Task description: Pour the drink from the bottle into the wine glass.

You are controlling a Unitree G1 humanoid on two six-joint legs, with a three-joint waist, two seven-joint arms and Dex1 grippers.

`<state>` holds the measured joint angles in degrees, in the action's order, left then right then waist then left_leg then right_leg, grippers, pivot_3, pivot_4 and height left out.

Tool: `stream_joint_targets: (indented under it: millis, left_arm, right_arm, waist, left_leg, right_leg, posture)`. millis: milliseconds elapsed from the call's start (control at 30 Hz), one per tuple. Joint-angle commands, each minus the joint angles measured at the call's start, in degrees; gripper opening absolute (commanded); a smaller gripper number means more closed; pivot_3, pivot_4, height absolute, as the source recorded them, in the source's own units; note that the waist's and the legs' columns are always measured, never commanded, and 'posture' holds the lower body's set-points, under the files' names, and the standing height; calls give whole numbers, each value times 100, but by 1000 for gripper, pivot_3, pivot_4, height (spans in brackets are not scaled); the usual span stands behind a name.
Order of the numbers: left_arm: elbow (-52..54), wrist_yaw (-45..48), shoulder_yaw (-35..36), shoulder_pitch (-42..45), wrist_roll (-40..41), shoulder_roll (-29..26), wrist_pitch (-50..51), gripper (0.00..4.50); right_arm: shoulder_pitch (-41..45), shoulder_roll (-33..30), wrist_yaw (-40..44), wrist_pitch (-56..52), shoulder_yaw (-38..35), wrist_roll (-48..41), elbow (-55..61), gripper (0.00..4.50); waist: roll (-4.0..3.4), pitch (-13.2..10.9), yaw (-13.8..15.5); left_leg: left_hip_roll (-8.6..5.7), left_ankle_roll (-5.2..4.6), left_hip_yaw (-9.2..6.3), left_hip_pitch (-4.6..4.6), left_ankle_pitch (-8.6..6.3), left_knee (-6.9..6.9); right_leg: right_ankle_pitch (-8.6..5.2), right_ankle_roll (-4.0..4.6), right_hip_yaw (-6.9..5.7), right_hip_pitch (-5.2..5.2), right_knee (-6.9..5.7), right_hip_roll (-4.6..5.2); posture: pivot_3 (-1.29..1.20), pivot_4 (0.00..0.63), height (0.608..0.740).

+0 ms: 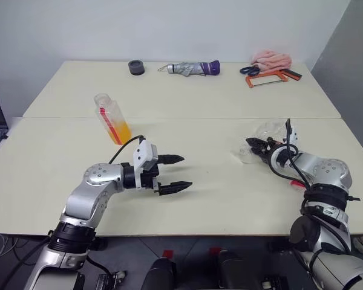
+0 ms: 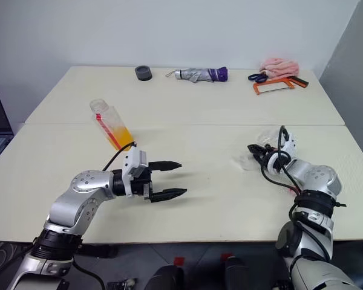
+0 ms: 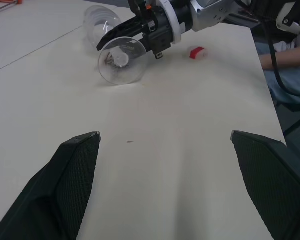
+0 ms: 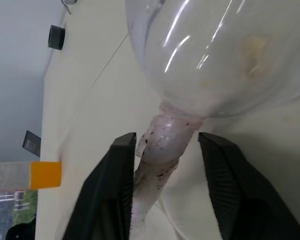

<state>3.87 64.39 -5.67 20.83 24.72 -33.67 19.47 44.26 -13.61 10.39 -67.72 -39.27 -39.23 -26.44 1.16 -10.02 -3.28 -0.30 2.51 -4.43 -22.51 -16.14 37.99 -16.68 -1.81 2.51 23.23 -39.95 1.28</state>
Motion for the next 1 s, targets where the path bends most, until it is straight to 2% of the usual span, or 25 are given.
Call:
stream_joint_targets:
  millis: [33, 100, 133, 267, 433, 567, 833, 1000]
  left_arm:
    - [212, -14, -7, 123, 5, 25, -5, 4500]
    - [230, -23, -10, 128, 10, 24, 14, 4500]
    - [261, -35, -12, 116, 17, 19, 34, 4500]
    - [329, -90, 2, 87, 43, 13, 94, 4500]
    - [349, -133, 35, 117, 82, 9, 171, 4500]
    - [244, -107, 83, 219, 140, 16, 219, 4500]
    - [118, -101, 283, 210, 230, -47, 246, 4500]
    - [133, -105, 372, 87, 239, -87, 230, 4500]
  right_arm:
    - [220, 0, 3, 101, -80, -286, 51, 764]
    - [240, -29, -3, 106, -60, -382, 136, 203]
    - [225, -61, -19, 185, 3, -365, 265, 161]
    - [57, -166, 205, 961, 388, -102, 737, 161]
    - [-464, -215, 550, 2464, 1493, 825, 1306, 161]
    - [-1182, -305, 1188, 3827, 2732, 1821, 1490, 161]
    - [-2106, -295, 1344, 4820, 3387, 2462, 1723, 161]
    - [-2581, -291, 1494, 4891, 3505, 2505, 1739, 161]
  waist:
    - [0, 0, 0]
    - [0, 0, 2]
    - [0, 0, 6]
    - [-7, -4, 19]
    - [-7, -4, 2]
    - [-9, -5, -11]
    - [-8, -3, -1]
    - [0, 4, 1]
  left_leg:
    - [0, 0, -1, 0, 0, 0]
    - [0, 0, -2, 1, 0, 0]
    - [0, 0, -2, -1, 0, 1]
    - [0, 0, -4, -11, 0, 2]
    - [-1, 0, -5, -12, 0, 0]
    - [-2, 0, -4, -8, 0, -1]
    - [4, 1, -18, -1, 0, 0]
    - [4, 1, -19, 7, 0, 0]
  right_leg:
    - [0, 0, 0, 0, 0, 0]
    - [0, 0, 1, 0, 0, 0]
    - [0, 0, -2, 0, 0, 1]
    - [0, 0, -2, 2, 2, 9]
    - [0, -1, -2, 4, 8, 8]
    - [0, -1, -3, 4, 7, -1]
    - [0, -1, -3, 1, 4, -1]
    - [0, -1, -1, -7, 5, 0]
  posture:
    - [0, 150, 740]
    - [0, 150, 740]
    - [0, 150, 740]
    - [0, 150, 740]
    - [0, 150, 740]
    - [0, 150, 740]
    - [0, 150, 740]
    - [0, 150, 740]
